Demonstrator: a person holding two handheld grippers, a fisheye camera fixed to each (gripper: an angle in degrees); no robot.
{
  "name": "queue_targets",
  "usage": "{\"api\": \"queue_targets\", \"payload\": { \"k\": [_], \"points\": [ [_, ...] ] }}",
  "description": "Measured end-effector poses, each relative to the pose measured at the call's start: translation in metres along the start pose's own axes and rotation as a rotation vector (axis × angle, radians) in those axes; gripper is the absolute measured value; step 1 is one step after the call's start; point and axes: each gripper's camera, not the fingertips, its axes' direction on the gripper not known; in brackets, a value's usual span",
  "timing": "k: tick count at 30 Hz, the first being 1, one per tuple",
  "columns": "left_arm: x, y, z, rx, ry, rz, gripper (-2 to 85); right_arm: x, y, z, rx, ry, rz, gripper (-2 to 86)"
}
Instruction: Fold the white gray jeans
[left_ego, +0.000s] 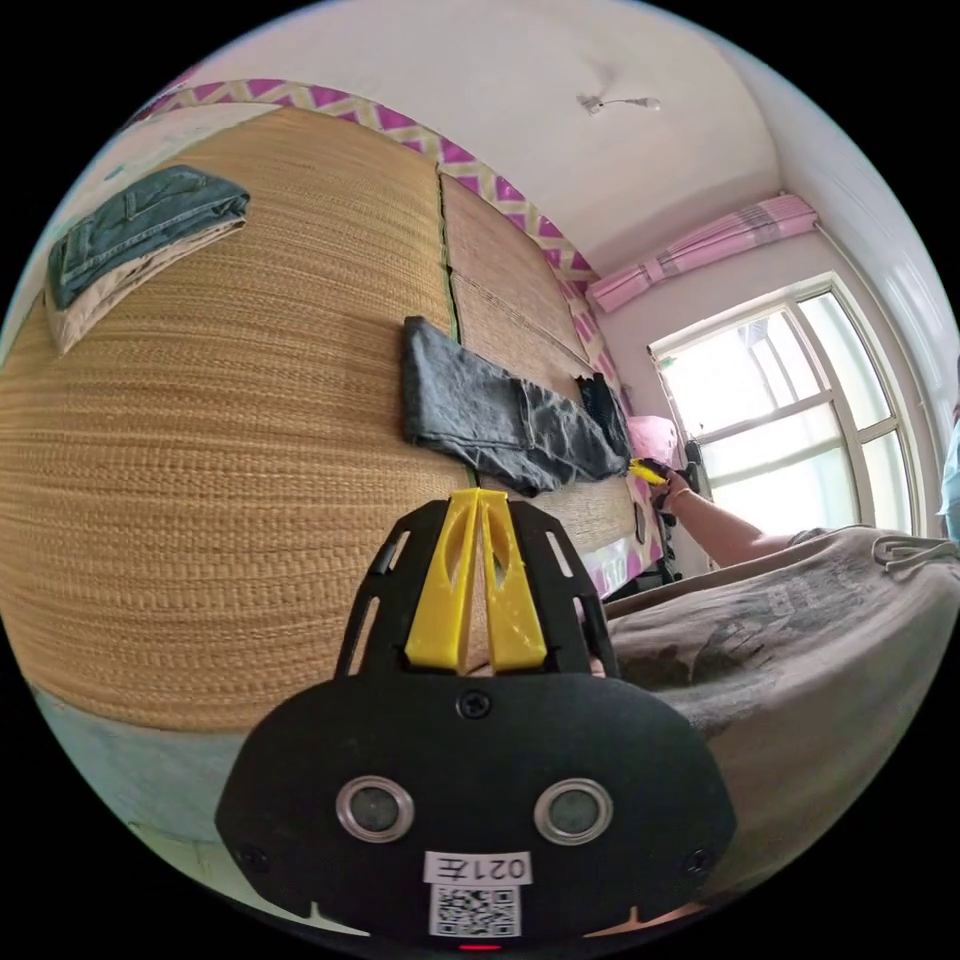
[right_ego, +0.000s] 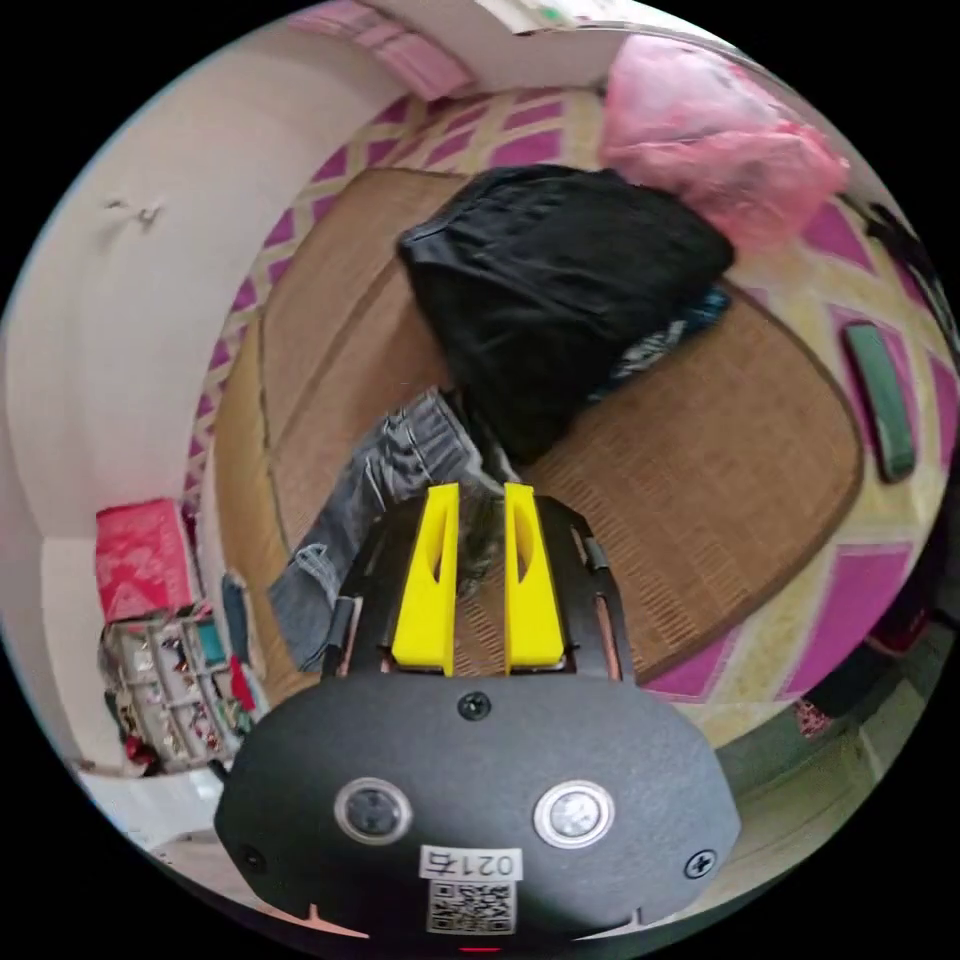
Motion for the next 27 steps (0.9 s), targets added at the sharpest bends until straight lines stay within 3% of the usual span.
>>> {"api": "queue_targets", "payload": {
  "k": [2, 3, 6, 11, 19, 23, 27],
  "points": [
    [0.014, 0.009, 0.006, -0.004, -0.024, -0.021, -0.9, -0.009, 0.011, -0.003, 0.125, 0.080, -0.058, 4.8],
    [0.016, 0.010, 0.007, -0.006, -0.031, -0.026, -0.9, -0.031, 0.017, 0.010, 0.106, 0.071, -0.192, 4.4],
    [0.020, 0.013, 0.012, -0.018, -0.043, -0.057, -0.9, -0.101, 0.046, 0.067, -0.114, -0.165, -0.505, 5.1],
    [0.019, 0.001, 0.012, -0.017, -0.035, -0.066, -0.9, -0.190, 0.100, 0.153, -0.336, -0.283, -0.655, 9.9],
    [0.003, -0.004, -0.007, -0.061, -0.049, -0.028, -0.9, -0.219, 0.105, 0.235, -0.446, -0.193, -0.419, 11.7],
    [-0.029, 0.000, -0.025, -0.046, -0.013, -0.075, -1.0, -0.221, 0.104, 0.238, -0.424, -0.121, -0.312, 5.9],
    [-0.051, 0.003, -0.036, -0.038, 0.019, -0.095, -1.0, -0.223, 0.100, 0.229, -0.455, -0.207, -0.200, 1.0]
  ]
}}
